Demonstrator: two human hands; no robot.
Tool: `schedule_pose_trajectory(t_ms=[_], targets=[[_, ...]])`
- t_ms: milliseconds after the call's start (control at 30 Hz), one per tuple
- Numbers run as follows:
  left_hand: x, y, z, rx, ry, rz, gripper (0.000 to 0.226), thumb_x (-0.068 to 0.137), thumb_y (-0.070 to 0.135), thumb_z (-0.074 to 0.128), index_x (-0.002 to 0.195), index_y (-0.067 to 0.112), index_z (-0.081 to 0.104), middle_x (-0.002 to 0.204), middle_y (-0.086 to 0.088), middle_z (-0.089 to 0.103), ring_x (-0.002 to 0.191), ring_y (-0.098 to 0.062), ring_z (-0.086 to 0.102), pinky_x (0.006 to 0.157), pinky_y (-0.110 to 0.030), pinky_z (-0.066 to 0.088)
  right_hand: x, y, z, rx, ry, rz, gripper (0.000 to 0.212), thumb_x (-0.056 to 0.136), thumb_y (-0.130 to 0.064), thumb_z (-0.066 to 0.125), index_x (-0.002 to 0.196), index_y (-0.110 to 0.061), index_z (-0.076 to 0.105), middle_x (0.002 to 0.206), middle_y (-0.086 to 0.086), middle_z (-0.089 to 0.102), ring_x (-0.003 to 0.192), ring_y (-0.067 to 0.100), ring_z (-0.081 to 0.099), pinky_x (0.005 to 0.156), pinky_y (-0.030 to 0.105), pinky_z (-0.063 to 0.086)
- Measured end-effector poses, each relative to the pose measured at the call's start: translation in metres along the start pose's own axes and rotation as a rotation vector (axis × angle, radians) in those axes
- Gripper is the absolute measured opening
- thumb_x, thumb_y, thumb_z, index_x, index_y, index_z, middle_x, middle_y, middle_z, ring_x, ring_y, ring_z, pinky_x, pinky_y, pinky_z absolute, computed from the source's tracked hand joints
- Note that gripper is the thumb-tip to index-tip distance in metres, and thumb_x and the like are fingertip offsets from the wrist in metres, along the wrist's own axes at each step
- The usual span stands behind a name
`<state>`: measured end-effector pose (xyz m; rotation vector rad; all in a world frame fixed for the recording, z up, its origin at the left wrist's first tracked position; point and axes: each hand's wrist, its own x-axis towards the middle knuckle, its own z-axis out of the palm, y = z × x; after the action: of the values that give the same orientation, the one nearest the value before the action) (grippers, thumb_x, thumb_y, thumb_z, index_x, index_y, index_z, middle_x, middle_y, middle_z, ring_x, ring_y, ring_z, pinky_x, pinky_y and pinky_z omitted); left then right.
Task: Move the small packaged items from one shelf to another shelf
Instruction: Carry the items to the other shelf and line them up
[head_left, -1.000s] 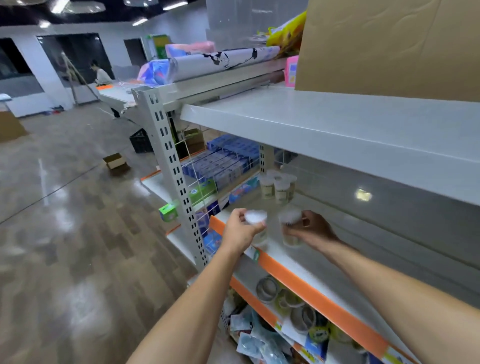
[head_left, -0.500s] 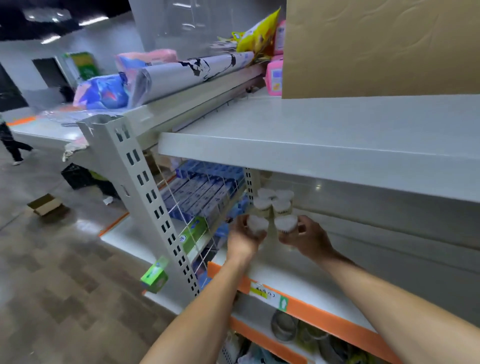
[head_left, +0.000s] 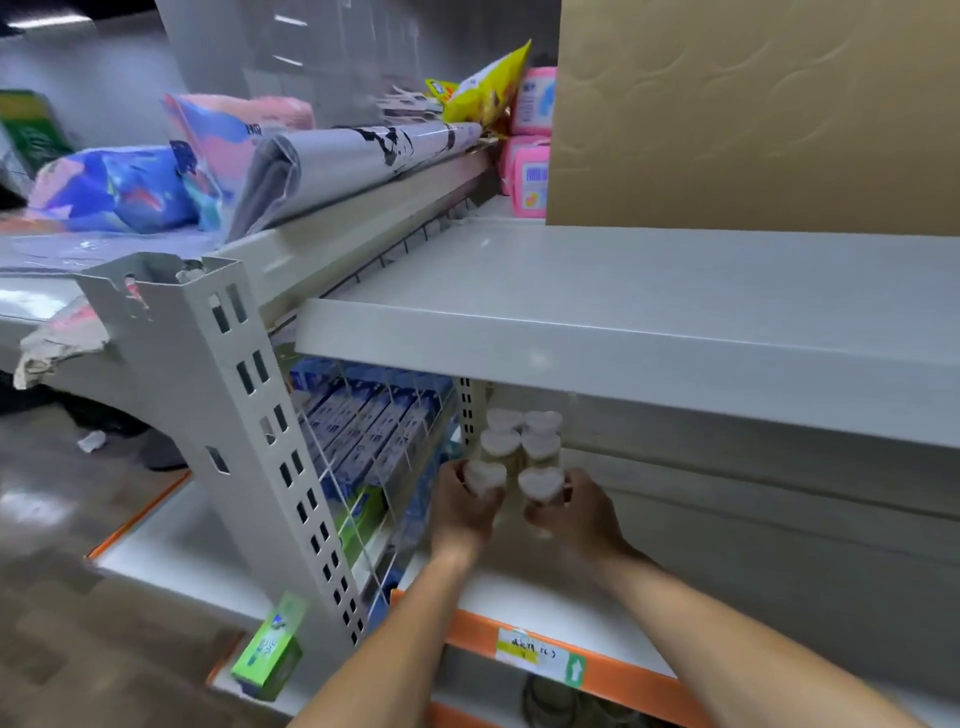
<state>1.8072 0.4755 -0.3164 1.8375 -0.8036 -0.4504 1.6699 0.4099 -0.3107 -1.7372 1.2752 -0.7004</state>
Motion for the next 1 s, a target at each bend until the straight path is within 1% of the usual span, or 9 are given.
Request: schedule_pose_trajectory(t_ms=[67,200,367,467,600,667,767,867,1000], targets=[[0.005,0.0,-0.001,-0.027,0.002,-0.008,0.04,0.081,0.027,0.079,0.109,0.017,0.053,0.101,0.0,0.062,0.086,-0.013,0.06,0.074,-0.027,0.05,0.002,-0.003,0.004,-0.005,0.011,0.001,0.051,0.07,-0.015,0.083,0.115,-0.006,0.062,0.107,0.01,0.069,0.097,0.027,0.065,0.083,0.04,0.055],[0.01,0.001,0.002,-0.096,-0.024,0.017,0.042,0.078,0.018,0.082,0.108,0.017,0.054,0.092,0.01,0.058,0.079,0.005,0.056,0.062,-0.006,0.045,0.006,-0.005,0.009,-0.035,0.04,0.015,0.053,0.07,-0.018,0.083,0.117,-0.006,0.061,0.11,0.012,0.068,0.101,0.029,0.064,0.083,0.039,0.054],[0.016,0.001,0.005,-0.152,-0.025,0.028,0.053,0.077,0.012,0.083,0.119,0.003,0.053,0.105,-0.005,0.062,0.088,-0.013,0.061,0.066,-0.008,0.047,0.013,-0.009,0.012,-0.058,0.084,0.039,0.054,0.069,-0.019,0.084,0.116,-0.005,0.062,0.111,0.013,0.069,0.103,0.029,0.065,0.083,0.037,0.053],[0.018,0.002,0.006,-0.19,-0.038,0.023,0.056,0.076,0.01,0.083,0.122,0.001,0.051,0.107,-0.006,0.063,0.088,-0.01,0.061,0.064,-0.007,0.049,0.015,-0.009,0.015,-0.077,0.098,0.05,0.059,0.068,-0.02,0.086,0.119,-0.004,0.06,0.114,0.014,0.067,0.105,0.029,0.064,0.083,0.035,0.052],[0.019,0.0,0.008,-0.236,-0.054,0.041,0.058,0.074,0.007,0.085,0.121,0.0,0.051,0.099,0.006,0.061,0.086,0.003,0.06,0.066,-0.006,0.049,0.018,-0.009,0.019,-0.088,0.092,0.051,0.064,0.068,-0.022,0.087,0.122,-0.005,0.058,0.118,0.013,0.065,0.107,0.029,0.062,0.085,0.036,0.052],[0.019,-0.001,0.01,-0.24,-0.053,0.045,0.059,0.073,0.008,0.086,0.122,0.0,0.052,0.104,-0.001,0.064,0.091,-0.006,0.064,0.072,-0.01,0.052,0.02,-0.009,0.02,-0.083,0.095,0.056,0.064,0.067,-0.023,0.088,0.121,-0.005,0.058,0.118,0.013,0.065,0.108,0.029,0.062,0.086,0.037,0.052],[0.021,-0.003,0.01,-0.247,-0.051,0.035,0.062,0.072,0.013,0.087,0.124,0.002,0.053,0.116,-0.01,0.064,0.104,-0.02,0.065,0.087,-0.031,0.056,0.024,-0.01,0.02,-0.033,0.107,0.081,0.063,0.067,-0.027,0.089,0.118,-0.006,0.059,0.115,0.011,0.067,0.106,0.026,0.064,0.086,0.038,0.054],[0.024,-0.007,0.011,-0.255,-0.075,0.028,0.063,0.072,0.015,0.087,0.125,0.003,0.055,0.118,-0.011,0.065,0.108,-0.022,0.065,0.093,-0.041,0.056,0.026,-0.01,0.022,-0.032,0.091,0.091,0.063,0.065,-0.031,0.09,0.116,-0.006,0.061,0.112,0.009,0.069,0.104,0.025,0.066,0.084,0.036,0.054],[0.026,-0.009,0.012,-0.264,-0.095,0.026,0.058,0.072,0.017,0.088,0.121,0.007,0.059,0.116,-0.008,0.069,0.106,-0.02,0.067,0.092,-0.045,0.055,0.029,-0.008,0.023,-0.027,0.087,0.1,0.06,0.065,-0.031,0.091,0.112,-0.007,0.063,0.109,0.007,0.071,0.101,0.022,0.067,0.079,0.031,0.052]])
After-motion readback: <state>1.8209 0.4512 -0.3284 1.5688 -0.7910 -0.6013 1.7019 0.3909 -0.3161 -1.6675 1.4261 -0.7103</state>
